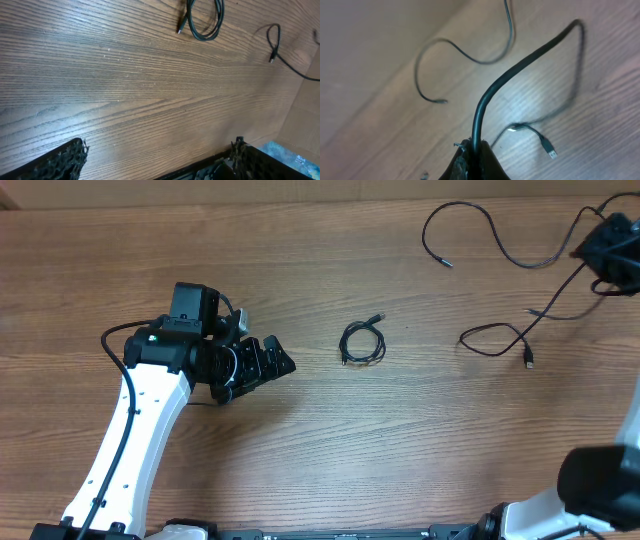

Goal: Untangle cables
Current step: 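Carry the right gripper's cable to the back-right and lay it down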

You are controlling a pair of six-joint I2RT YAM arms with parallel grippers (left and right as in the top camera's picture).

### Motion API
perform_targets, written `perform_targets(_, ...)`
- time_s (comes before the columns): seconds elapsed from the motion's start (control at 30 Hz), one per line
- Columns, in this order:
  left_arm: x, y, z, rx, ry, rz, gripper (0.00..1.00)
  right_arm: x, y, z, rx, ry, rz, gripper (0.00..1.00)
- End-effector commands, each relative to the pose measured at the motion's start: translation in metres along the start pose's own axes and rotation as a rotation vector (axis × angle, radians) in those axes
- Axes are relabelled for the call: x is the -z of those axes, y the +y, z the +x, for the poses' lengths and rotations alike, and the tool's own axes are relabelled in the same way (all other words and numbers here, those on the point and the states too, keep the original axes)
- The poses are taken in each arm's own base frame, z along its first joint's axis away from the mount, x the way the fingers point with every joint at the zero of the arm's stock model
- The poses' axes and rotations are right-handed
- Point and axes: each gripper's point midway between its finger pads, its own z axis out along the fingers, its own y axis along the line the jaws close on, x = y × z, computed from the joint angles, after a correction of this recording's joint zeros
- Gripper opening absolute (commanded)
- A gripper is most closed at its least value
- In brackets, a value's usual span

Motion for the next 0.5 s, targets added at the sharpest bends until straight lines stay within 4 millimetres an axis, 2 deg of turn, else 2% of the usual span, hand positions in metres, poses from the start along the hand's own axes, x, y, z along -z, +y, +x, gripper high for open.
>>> perform_targets(0.0, -0.001, -0.002, -0.001, -0.032, -0.003, -0.006, 0.95, -0.008, -0.004, 0.000, 0.008, 0.017, 0.022, 0.04)
perform_targets(0.17, -0.001, -0.003, -0.003, -0.035, -0.008, -0.004, 0.96, -0.021, -0.009, 0.012, 0.001, 0.081, 0.043, 0.04)
perform_targets(0.47, -0.001, -0.003, -0.004, -0.039, -0.014, 0.000, 0.97, -0.027, -0.015, 0.029, -0.007, 0.148, 0.059, 0.04)
